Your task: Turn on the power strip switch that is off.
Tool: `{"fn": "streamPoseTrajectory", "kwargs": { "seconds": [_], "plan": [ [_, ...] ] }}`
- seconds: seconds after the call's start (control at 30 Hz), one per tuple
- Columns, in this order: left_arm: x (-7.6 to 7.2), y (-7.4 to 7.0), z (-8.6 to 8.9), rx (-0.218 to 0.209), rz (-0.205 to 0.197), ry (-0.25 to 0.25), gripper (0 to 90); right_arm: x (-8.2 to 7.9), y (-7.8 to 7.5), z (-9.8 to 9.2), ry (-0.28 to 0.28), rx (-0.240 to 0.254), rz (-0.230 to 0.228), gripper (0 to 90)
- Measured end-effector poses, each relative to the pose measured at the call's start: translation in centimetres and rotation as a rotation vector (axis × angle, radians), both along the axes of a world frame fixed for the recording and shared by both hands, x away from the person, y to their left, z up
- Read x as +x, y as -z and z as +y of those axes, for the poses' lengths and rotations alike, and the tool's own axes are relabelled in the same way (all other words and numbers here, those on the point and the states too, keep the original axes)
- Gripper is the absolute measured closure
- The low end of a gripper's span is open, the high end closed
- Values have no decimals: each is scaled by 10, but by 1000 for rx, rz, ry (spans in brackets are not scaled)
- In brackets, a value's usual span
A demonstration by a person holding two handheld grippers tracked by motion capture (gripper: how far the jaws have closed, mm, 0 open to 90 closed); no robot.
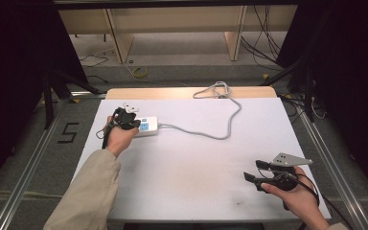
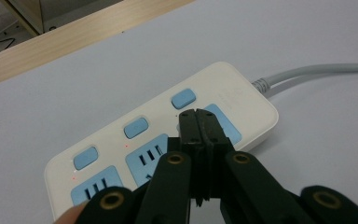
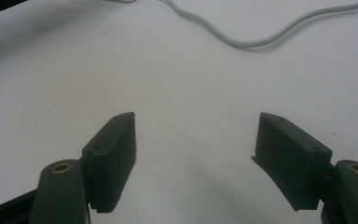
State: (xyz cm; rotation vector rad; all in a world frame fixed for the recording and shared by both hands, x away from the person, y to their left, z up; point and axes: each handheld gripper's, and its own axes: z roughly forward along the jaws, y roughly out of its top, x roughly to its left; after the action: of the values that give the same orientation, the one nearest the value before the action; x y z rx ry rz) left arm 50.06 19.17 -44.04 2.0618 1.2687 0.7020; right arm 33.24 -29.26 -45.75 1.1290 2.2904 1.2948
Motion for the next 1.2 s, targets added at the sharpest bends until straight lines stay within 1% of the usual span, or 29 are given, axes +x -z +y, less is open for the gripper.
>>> {"fn": "streamPoseTrajectory", "kwargs": {
  "seconds": [0.23,0.4,0.57,0.73,0.77,0.9,1.0,1.03,1.2],
  "plan": [
    [2,-1,2,-12,-1,-7,899,-1,0,2,1,9,6,297],
    [2,0,2,-12,4,-9,899,-1,1,2,0,10,8,297],
    [3,-1,1,-13,-3,-7,899,-2,1,1,1,9,4,297],
    [6,-2,0,-10,2,-5,899,-2,1,2,3,10,6,297],
    [7,-1,0,-13,-2,-8,899,-2,1,2,2,11,6,297],
    [10,1,1,-19,3,-19,899,-1,1,2,3,9,6,297],
    [11,2,1,-14,12,-16,899,-1,1,2,2,9,5,297],
    [11,3,0,-20,15,-19,899,-1,1,2,2,8,5,297],
    [14,4,-1,-19,24,-21,898,-2,1,1,1,7,5,297]
  ]
}}
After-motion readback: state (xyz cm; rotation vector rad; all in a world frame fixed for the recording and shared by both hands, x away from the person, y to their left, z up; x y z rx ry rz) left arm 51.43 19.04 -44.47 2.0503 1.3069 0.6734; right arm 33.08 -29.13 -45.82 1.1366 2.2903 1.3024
